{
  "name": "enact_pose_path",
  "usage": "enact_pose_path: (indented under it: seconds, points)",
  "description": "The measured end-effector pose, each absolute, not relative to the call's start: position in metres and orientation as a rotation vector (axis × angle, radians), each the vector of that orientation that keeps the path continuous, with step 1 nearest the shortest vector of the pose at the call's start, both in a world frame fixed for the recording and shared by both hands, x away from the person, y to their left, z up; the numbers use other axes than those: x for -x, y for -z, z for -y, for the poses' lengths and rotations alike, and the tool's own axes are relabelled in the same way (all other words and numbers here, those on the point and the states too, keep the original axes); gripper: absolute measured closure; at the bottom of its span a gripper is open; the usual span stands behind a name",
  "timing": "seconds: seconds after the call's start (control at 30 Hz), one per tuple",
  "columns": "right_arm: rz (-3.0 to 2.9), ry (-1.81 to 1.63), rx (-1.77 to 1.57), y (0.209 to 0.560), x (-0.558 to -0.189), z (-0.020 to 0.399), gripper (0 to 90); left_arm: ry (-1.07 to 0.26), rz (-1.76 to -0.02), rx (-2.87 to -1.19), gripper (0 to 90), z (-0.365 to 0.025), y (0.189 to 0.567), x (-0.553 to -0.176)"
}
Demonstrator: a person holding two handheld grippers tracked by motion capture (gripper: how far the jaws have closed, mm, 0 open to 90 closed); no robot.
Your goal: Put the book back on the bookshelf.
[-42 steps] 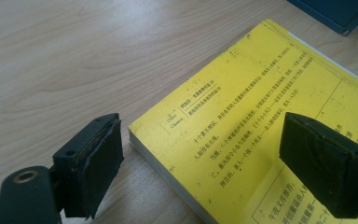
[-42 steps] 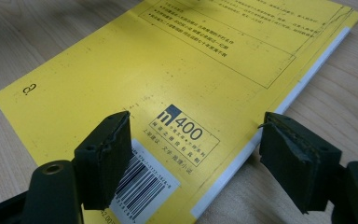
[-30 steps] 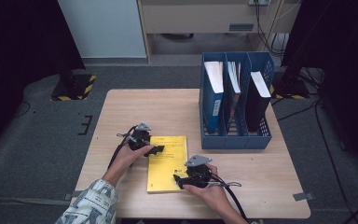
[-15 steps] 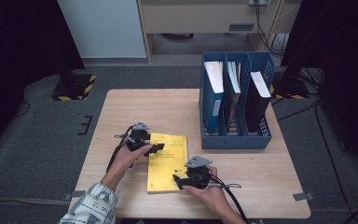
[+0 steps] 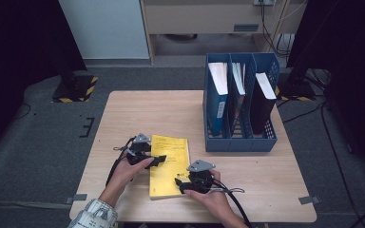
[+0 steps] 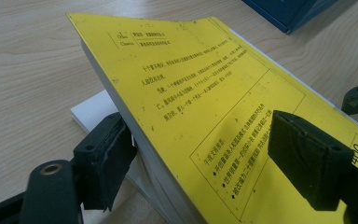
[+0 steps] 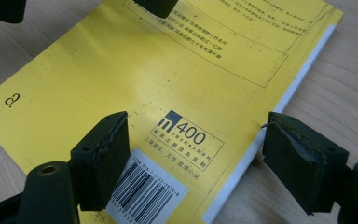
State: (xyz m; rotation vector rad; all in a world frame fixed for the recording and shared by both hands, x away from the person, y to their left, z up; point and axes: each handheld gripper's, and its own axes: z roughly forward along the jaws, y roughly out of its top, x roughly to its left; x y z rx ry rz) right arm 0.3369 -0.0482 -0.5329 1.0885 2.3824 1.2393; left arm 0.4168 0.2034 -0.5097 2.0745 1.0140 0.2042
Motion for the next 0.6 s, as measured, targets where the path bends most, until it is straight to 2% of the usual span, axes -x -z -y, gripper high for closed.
enact_pose_path:
  seconds: [0.13, 0.33, 0.6]
  points:
    - [-2.389, -1.264, -1.127, 0.535, -0.334, 0.046, 22.7, -0.209, -1.049, -2.04, 22.3, -0.21, 0.514, -0.41]
    - [-2.399, -1.253, -1.123, 0.534, -0.333, 0.044, 23.0, -0.227, -1.057, -2.049, 29.6, -0.207, 0.519, -0.42]
    - [-2.423, -1.263, -1.097, 0.534, -0.327, 0.037, 22.4, -0.239, -1.056, -2.048, 30.8, -0.201, 0.521, -0.428]
